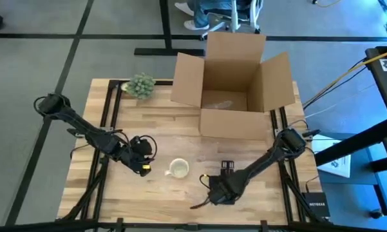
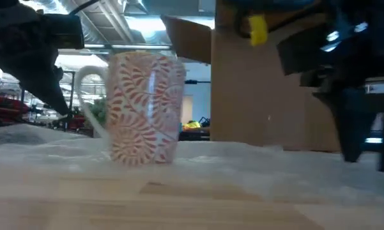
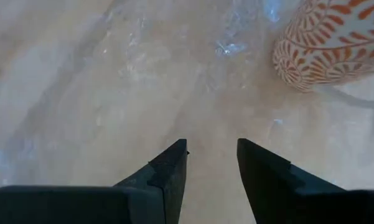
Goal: Wrap mug
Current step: Wrap the orange patterned mug with the bubble wrap
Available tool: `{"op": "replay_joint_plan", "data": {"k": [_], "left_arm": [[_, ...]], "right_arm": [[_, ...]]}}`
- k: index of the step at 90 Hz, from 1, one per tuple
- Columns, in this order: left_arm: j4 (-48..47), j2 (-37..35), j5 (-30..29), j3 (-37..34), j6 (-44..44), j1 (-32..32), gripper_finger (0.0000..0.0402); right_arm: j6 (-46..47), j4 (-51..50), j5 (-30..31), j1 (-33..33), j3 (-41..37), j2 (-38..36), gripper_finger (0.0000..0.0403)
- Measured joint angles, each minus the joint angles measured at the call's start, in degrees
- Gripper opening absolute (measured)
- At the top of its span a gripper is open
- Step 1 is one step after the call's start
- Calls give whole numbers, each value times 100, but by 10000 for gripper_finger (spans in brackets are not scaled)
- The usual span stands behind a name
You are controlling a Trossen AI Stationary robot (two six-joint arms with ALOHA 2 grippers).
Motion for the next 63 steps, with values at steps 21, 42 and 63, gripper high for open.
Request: {"op": "replay_joint_plan", "data": {"k": [21, 42, 63], "left_arm": [[328, -2, -24, 0, 227, 20, 125], [386, -4, -26, 0, 226, 19, 125], [561, -4, -30, 1, 369, 17, 125]], "right_arm": [[1271, -404, -28, 427, 4, -543, 183], [2749, -731, 585, 829, -147, -1188, 183], [4752, 609, 273, 1074, -1881, -2174, 183]]}}
